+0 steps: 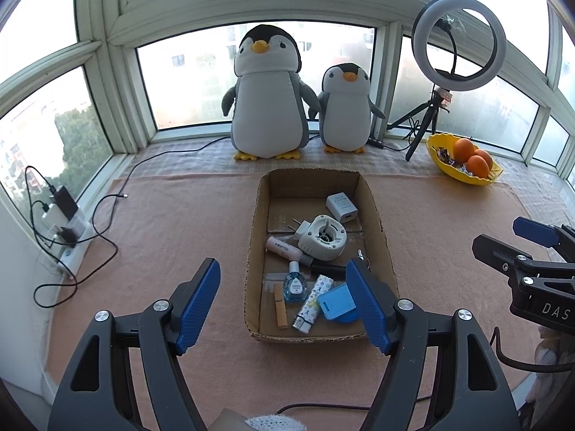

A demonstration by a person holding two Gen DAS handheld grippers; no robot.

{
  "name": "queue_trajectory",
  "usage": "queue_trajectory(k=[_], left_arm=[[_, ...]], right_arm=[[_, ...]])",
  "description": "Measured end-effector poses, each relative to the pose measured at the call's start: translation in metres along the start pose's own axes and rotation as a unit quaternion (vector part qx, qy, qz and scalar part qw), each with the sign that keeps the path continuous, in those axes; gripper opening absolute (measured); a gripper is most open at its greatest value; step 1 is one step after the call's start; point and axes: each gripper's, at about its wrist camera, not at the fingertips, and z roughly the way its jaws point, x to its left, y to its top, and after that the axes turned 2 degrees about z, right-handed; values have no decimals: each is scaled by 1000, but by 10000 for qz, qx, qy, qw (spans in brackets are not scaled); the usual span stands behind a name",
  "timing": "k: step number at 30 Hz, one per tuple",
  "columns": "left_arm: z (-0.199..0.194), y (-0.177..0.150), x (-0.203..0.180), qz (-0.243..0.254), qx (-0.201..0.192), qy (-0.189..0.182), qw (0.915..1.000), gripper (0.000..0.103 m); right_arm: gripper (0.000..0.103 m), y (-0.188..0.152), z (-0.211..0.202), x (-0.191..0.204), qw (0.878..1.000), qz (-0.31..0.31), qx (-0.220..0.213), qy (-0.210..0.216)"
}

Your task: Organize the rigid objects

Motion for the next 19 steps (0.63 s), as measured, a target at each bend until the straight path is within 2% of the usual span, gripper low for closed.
queue_trajectory(k=[19], left_arm=[[4, -1, 0, -42, 101, 8, 9999, 73]], right_arm=[[82, -1, 4, -3, 10000, -16, 53, -43]])
